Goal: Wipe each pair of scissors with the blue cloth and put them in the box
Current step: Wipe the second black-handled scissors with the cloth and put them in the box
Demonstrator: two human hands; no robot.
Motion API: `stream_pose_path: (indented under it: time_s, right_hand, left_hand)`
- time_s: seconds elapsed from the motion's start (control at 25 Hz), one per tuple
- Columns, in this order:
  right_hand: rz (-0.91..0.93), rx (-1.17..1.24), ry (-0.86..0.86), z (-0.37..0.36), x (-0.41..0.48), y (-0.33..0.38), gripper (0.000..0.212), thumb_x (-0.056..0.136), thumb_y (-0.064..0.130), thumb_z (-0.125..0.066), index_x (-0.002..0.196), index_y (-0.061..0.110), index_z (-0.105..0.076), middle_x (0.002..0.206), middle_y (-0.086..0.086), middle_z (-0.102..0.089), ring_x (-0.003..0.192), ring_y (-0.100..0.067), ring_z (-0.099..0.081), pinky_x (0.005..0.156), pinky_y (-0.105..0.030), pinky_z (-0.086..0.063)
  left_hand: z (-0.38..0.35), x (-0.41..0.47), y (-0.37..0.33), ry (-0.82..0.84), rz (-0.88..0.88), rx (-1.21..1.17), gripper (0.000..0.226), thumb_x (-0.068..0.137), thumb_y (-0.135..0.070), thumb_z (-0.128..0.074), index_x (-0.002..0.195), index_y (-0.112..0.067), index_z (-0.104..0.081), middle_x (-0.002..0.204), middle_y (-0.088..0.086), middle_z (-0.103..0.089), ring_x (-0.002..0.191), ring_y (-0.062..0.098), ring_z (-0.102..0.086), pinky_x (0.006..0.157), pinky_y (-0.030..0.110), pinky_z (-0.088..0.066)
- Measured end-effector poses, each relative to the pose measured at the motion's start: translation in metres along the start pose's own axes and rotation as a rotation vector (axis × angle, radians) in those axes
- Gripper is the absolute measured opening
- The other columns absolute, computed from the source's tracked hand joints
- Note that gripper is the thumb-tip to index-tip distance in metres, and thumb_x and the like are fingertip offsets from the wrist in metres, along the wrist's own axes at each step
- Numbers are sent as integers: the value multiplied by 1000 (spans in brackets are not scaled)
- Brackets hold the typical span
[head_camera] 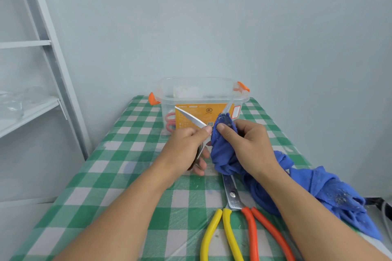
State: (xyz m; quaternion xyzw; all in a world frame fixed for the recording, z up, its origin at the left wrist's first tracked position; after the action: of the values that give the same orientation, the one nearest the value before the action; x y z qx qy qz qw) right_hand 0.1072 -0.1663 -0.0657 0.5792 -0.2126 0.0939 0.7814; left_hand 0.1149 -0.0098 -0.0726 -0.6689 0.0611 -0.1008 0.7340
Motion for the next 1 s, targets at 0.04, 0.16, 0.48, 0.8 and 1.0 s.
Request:
stream_pose_path:
  time_s: [0.04,0.16,0.48,0.8,1.0]
  right_hand:
    - [8,-8,5,0,-1,0,41,88,36,-69,64,7,-52,58,3,-47,58,-13,-42,60,-34,-37]
    - [23,-15,14,-1,-2,3,34,91,19,-71,62,17,-55,57,11,-50,58,-10,-44,62,-30,-38]
    - [31,346,-215,21,1,9,12,95,3,-64,86,10,-65,76,4,-71,72,-11,-65,69,-23,-52]
    - [89,102,-48,15,2,12,20,103,15,-56,91,9,-71,77,2,-66,73,-6,-56,71,-22,-46]
    - [44,97,-8,10,0,12,8,92,13,-71,94,20,-70,81,7,-76,75,-7,-70,72,-22,-56]
  left_hand:
    - [-1,0,0,17,20,-4,40,100,-42,-55,80,-9,-61,63,9,-60,43,18,-49,41,26,-43]
    - [4,-2,0,-34,28,56,48,99,-48,-53,74,-9,-63,54,3,-51,40,12,-38,37,21,-29]
    - [15,5,1,-168,-125,186,42,98,-34,-61,64,-10,-65,48,-5,-47,40,9,-40,48,26,-30]
    - [15,8,5,-158,-213,275,37,94,-42,-64,67,-19,-72,52,2,-43,46,15,-40,59,38,-38]
    - [10,8,8,-209,-275,415,49,89,-44,-70,71,2,-67,45,-9,-36,46,11,-35,56,31,-30]
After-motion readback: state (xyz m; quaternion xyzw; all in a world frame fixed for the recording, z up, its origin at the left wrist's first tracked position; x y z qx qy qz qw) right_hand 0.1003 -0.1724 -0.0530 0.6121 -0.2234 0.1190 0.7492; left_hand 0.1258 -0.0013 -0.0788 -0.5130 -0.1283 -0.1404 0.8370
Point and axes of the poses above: each hand's wrist, its own x-axis towards the middle knuckle, its own z-axis out of the back of the hand, y = z × x, the point moved 4 cm from there along x, towards the middle knuckle
